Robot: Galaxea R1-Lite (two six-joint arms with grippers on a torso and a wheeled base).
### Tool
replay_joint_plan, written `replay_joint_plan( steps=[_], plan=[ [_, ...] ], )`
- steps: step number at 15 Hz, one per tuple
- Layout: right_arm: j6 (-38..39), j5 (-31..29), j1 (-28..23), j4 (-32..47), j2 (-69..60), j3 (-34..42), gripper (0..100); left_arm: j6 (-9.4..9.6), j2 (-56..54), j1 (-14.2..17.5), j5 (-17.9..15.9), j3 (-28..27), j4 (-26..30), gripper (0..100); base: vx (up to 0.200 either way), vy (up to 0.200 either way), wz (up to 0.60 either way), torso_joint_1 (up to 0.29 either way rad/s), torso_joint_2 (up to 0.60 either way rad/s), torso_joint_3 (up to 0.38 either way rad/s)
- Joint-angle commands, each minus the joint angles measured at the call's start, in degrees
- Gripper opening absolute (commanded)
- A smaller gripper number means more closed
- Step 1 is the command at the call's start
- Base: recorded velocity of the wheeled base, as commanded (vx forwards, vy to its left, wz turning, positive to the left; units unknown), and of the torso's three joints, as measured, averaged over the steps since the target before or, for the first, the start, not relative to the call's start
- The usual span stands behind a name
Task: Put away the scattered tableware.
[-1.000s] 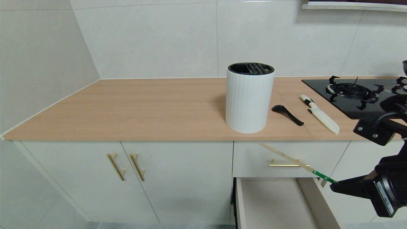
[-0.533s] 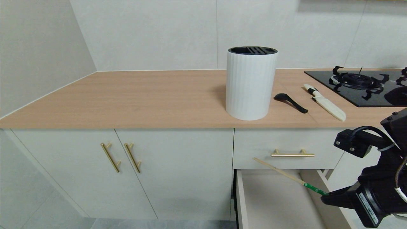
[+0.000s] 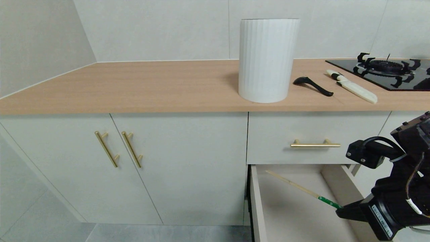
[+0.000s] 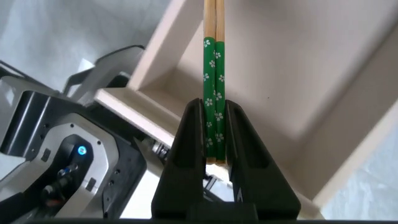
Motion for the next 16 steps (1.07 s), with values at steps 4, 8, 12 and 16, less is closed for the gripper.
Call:
replay_joint_plan(
  steps=[4, 8, 12, 16],
  plan=[
    [-0.01, -0.11, 0.02, -0.01, 1.82, -0.01, 0, -0.02, 0.07, 0.0, 0.02, 0.0, -0.01, 100, 0.0, 0.0, 0.0, -0.069, 0.32, 0.244],
    [-0.01, -0.11, 0.02, -0.01, 2.96, -0.19, 0, -0.02, 0.07, 0.0, 0.02, 0.0, 0.07, 100, 0.0, 0.0, 0.0, -0.007, 0.02, 0.009],
    [0.61, -2.31, -0.51, -2.91, 10.0, -0.1, 0, -0.02, 0.07, 0.0, 0.02, 0.0, -0.01, 100, 0.0, 0.0, 0.0, 0.0, 0.0, 0.0],
    [12.04, -8.38, -2.0, -3.79, 24.23, -6.34, 0, -0.02, 0.07, 0.0, 0.02, 0.0, 0.07, 100, 0.0, 0.0, 0.0, 0.0, 0.0, 0.0]
  ],
)
